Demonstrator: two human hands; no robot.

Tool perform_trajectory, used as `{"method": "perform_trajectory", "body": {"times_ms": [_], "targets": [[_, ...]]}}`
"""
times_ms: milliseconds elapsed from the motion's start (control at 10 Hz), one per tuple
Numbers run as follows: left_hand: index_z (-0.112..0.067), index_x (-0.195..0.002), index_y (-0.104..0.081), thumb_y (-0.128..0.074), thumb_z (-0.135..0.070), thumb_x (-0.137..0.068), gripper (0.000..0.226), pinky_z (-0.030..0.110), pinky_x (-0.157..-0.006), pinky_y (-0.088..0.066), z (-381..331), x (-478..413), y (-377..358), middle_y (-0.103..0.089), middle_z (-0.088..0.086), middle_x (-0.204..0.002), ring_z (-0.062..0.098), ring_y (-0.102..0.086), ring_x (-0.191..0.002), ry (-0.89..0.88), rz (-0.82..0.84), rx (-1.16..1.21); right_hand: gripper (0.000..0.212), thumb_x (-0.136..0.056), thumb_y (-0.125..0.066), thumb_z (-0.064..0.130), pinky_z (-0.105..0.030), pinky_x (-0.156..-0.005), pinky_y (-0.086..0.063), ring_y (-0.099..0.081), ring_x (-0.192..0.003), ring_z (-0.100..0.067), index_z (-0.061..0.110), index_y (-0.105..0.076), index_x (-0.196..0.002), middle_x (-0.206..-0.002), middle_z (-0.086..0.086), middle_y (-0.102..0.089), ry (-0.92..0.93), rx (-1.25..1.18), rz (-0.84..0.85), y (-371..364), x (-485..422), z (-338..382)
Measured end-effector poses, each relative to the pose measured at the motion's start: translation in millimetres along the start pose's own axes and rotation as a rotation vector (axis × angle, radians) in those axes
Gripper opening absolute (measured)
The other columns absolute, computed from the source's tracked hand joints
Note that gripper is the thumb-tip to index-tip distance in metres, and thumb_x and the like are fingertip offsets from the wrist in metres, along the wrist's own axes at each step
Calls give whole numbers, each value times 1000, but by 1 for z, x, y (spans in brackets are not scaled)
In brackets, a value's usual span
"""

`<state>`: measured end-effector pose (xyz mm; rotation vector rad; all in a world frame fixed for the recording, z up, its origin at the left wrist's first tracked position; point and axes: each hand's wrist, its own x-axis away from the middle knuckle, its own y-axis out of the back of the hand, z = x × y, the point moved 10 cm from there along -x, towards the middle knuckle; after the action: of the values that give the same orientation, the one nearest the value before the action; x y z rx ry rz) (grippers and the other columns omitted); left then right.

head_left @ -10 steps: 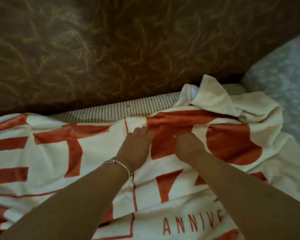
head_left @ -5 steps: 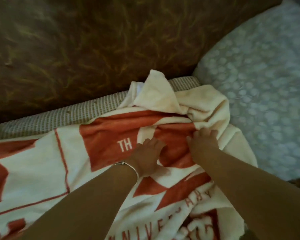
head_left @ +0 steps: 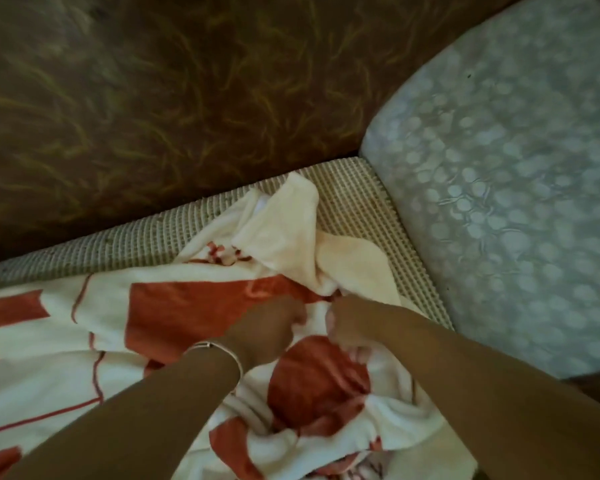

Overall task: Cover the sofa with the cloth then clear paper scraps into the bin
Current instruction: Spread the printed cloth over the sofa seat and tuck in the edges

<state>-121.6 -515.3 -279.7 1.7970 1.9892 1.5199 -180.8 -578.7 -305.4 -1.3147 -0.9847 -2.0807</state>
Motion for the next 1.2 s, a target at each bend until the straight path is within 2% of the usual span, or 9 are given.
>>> {"method": "perform_trajectory", "body": {"times_ms": [100, 200, 400, 500, 600, 800, 1000, 1100, 1200], "targets": [[-22, -131, -44, -50, -28, -88, 44, 45, -108, -28, 43, 2, 62, -43, 1, -136, 25, -40, -127, 238, -309, -366, 30, -94, -43, 15, -29, -93, -40, -55, -114, -29, 3, -59, -116, -122, -15, -60, 114, -120, -682, 87, 24, 21], [-23, -142, -27, -38, -27, -94, 49, 48, -108, -29, 93, 27, 69, -37, 3, -145, 26, -40, -131, 479, -160, -588, 40, -90, -45, 16, -42, -99, -37, -39, -124, -31, 11, -44, -130, -134, -10, -43, 5, 122, -815, 104, 32, 29], [-15, -136, -41, -44, -22, -94, 43, 33, -112, -34, 164, 90, -2, -50, 9, -138, 25, -46, -129, 591, 339, -519, 34, -97, -37, 11, -35, -100, -41, -50, -123, -29, 6, -45, -130, -134, -13, -49, -133, 132, -463, 56, 8, 21], [-14, -141, -33, -56, -33, -85, 64, 31, -112, -34, 177, 105, -5, -54, 5, -130, 21, -52, -121, 604, 346, -678, 37, -95, -44, 15, -34, -102, -40, -49, -125, -27, 7, -46, -131, -136, -12, -49, -141, 64, -535, 62, 9, 25], [-6, -147, 7, -58, -49, -73, 106, 35, -100, -44, 147, 100, 25, -55, 1, -118, 21, -58, -108, 561, 240, -823, 52, -89, -55, 22, -44, -108, -33, -36, -132, -31, 14, -36, -138, -142, -9, -37, -186, 172, -659, 75, 9, 23], [-9, -123, -41, -47, -24, -92, 35, 40, -75, -54, 93, 47, 71, -50, 12, -124, 34, -64, -93, 425, -311, -36, 62, -83, -64, 38, -46, -111, -29, -47, -127, -28, 15, -40, -135, -135, -5, -51, -354, 37, -412, 55, 3, -13], [-2, -147, -10, -57, -28, -90, 78, 36, -90, -45, 105, 30, 53, -34, 21, -144, 35, -50, -123, 696, -179, 79, 30, -83, -67, 22, -27, -76, -48, -60, -97, -24, 12, -63, -111, -103, -6, -63, -3, -551, -493, 68, 16, -23], [-2, -127, -45, -52, -25, -92, 43, 39, -94, -43, 93, 19, 82, -55, 20, -126, 35, -55, -115, 639, -292, 6, 18, -82, -63, 14, -28, -72, -48, -60, -85, -22, 15, -63, -100, -94, -5, -62, 50, -746, -391, 66, 21, -33], [-5, -121, -49, -50, -17, -92, 31, 35, -89, -42, 61, 9, 121, -49, 17, -126, 32, -53, -110, 478, -641, 157, 24, -82, -64, 13, -22, -62, -44, -57, -79, -17, 15, -60, -106, -93, -3, -60, 31, -668, -348, 62, 21, -41]]}}
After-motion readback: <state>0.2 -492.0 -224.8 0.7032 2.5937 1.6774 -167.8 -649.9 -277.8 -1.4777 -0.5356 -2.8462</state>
